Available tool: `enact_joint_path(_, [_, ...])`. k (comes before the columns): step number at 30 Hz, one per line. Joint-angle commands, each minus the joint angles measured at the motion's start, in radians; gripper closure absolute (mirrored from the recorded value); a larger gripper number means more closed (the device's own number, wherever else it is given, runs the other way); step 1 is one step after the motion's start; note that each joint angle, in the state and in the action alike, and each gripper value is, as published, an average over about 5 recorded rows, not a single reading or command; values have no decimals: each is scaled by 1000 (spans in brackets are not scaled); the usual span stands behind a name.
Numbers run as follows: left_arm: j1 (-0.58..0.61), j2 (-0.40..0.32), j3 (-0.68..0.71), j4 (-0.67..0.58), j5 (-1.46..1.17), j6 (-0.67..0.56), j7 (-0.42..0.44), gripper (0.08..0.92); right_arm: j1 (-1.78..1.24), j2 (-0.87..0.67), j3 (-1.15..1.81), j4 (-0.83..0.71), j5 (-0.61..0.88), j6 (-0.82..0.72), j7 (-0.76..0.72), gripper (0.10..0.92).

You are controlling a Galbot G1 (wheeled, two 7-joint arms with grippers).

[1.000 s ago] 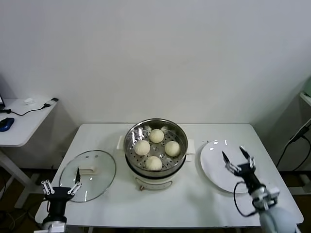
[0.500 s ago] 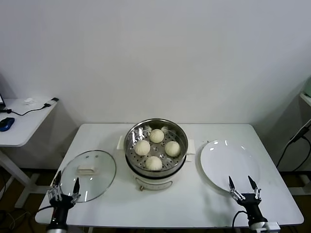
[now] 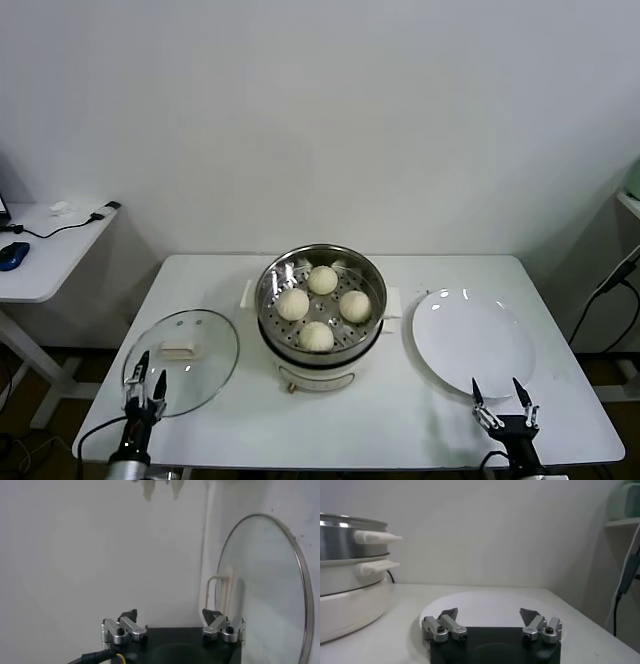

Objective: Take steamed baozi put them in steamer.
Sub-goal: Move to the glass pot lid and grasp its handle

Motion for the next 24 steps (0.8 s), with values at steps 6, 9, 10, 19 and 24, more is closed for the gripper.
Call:
enact_joint_path(6, [-159, 4, 30, 146, 113, 41, 29, 177, -31, 17, 11, 34, -25, -3, 1, 203])
enact_joint_path(9, [-181, 9, 35, 154, 105, 44, 31, 177, -39, 17, 10, 29, -29, 1, -3, 203])
enact_joint_path(10, [-188, 11, 37, 157, 101, 44, 33, 177, -41, 17, 10, 27, -29, 2, -3, 203])
enact_joint_path(19, [-259, 23, 60, 239, 83, 42, 30, 177, -57, 13, 21, 20, -25, 9, -4, 203])
enact_joint_path(24, [-273, 20, 64, 262, 80, 47, 31, 177, -59, 17, 22, 18, -27, 9, -3, 203])
